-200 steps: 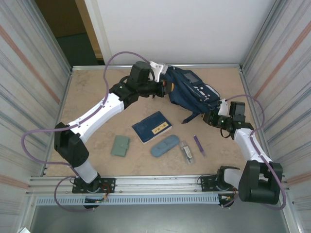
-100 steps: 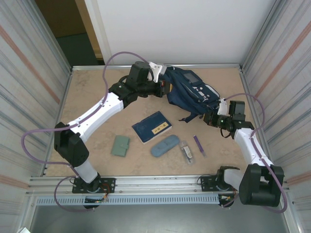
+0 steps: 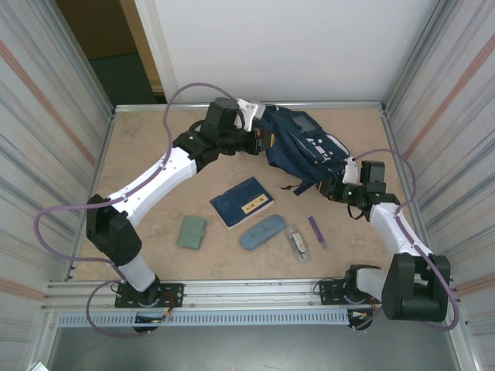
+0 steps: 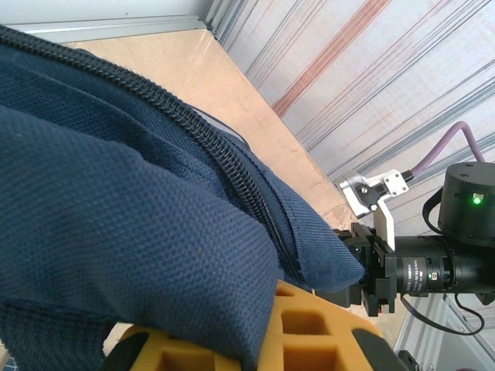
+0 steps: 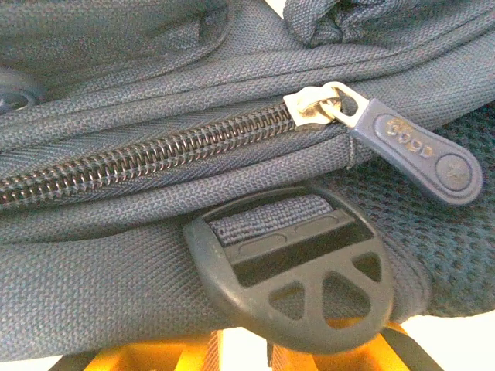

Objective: Pack the student bag

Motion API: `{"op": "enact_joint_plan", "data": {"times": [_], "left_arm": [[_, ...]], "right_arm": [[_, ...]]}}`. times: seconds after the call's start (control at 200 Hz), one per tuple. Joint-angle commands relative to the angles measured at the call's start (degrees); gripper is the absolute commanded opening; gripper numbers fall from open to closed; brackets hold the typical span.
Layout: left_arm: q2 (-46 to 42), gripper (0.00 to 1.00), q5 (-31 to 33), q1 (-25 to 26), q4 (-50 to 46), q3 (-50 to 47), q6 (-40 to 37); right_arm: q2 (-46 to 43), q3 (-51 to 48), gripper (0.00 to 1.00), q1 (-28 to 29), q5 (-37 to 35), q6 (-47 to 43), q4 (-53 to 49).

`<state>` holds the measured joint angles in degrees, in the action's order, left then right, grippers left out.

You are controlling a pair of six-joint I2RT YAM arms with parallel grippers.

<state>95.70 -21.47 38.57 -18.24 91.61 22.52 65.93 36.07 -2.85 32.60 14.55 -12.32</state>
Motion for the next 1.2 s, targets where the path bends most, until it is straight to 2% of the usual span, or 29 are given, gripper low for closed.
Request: {"op": "enact_joint_plan", "data": {"times": [0.0,0.175,0.321,0.481,0.516,0.561,0.596,0.646,0.691,0.792,0.902,1.037,1.193], "left_arm": [[-1.0,0.00,-3.5,0.0,3.4,2.0,0.5],[-1.0,0.00,-3.8,-0.1,3.3,1.8,0.9],[-0.9,0.00,-3.8,0.0,3.0,1.5,0.9],[-1.1,0.00,-3.4,-0.1,2.5,1.6,0.5],[-1.0,0.00,-3.6,-0.1,2.6,1.6,0.5],[-1.0,0.00,-4.1,-0.1,2.8,1.7,0.6],[-0.9,0.00,-4.4,-0.2,2.8,2.0,0.8],[-0.8,0.00,-4.5,-0.4,2.4,2.5,0.9],[-0.7,0.00,-4.5,-0.4,1.9,2.8,0.8],[-0.7,0.00,-4.6,-0.6,1.9,3.0,0.6],[-0.4,0.00,-4.6,-0.6,1.9,2.9,0.6],[-0.2,0.00,-3.6,-1.0,1.9,2.4,0.3],[0.4,0.00,-0.8,-1.1,3.0,1.0,-1.0]], "right_arm": [[-0.3,-0.5,0.21,0.5,0.4,0.6,2.9],[0.4,-1.1,0.20,0.3,5.0,1.9,4.6],[1.6,-1.1,0.28,0.3,7.6,0.9,5.5],[2.9,-0.2,0.19,1.7,1.1,-0.4,3.1],[3.1,-0.2,0.23,1.9,0.2,-0.2,3.3],[3.4,0.2,0.33,2.7,-3.3,-0.5,2.6],[3.5,0.3,0.34,3.1,-4.6,-1.2,2.4],[3.8,0.1,0.30,3.2,-4.4,-1.3,3.1],[3.9,0.0,0.20,3.1,-3.0,-1.3,3.8],[4.1,0.4,0.14,3.2,-1.0,-1.3,4.2],[3.6,0.7,0.00,3.2,-0.5,-1.1,3.3],[2.7,1.1,0.00,3.2,0.1,0.5,0.1],[0.9,3.4,0.00,4.7,2.1,0.1,-9.3]]}}
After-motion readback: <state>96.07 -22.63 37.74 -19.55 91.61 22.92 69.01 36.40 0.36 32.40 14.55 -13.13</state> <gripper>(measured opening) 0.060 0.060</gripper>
